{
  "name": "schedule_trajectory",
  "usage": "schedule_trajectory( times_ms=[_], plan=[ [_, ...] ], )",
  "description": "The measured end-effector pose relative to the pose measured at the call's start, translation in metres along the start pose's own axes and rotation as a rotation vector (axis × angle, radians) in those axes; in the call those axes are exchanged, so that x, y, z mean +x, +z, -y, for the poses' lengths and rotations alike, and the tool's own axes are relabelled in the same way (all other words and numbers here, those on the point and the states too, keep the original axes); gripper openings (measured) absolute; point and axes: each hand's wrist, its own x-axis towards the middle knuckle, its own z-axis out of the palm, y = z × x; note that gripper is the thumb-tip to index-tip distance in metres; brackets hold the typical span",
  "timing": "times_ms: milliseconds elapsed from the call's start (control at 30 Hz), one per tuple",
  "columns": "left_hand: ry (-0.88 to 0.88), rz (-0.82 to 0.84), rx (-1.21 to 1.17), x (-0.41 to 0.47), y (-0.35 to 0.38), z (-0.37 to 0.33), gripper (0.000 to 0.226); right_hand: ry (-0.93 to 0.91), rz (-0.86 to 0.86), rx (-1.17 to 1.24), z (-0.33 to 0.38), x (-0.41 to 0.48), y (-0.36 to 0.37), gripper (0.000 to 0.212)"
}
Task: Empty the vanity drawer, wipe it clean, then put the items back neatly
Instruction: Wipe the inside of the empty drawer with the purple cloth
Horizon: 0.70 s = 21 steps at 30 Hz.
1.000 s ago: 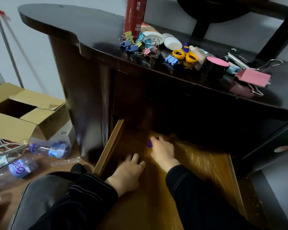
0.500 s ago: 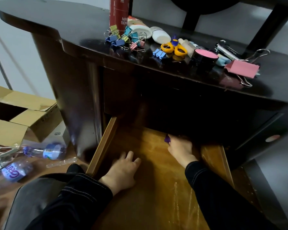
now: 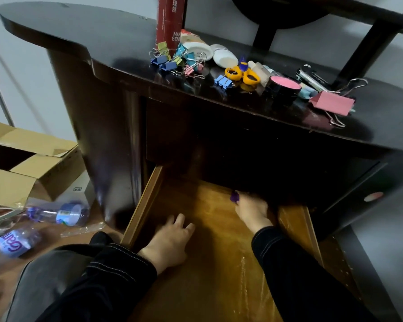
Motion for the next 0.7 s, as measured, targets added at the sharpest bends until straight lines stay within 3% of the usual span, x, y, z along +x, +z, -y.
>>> schedule_trajectory(
  times_ms=[367, 700],
  plan=[
    [0.009, -0.022, 0.031, -0.001, 0.0, -0.001, 0.073, -0.065, 0.021, 0.025, -0.017, -0.055, 0.023, 0.044],
    [0.002, 0.002, 0.025, 0.001, -0.001, 0.0, 0.073, 0.044, 0.003, -0.079, -0.01, 0.001, 0.004, 0.037]
  ],
)
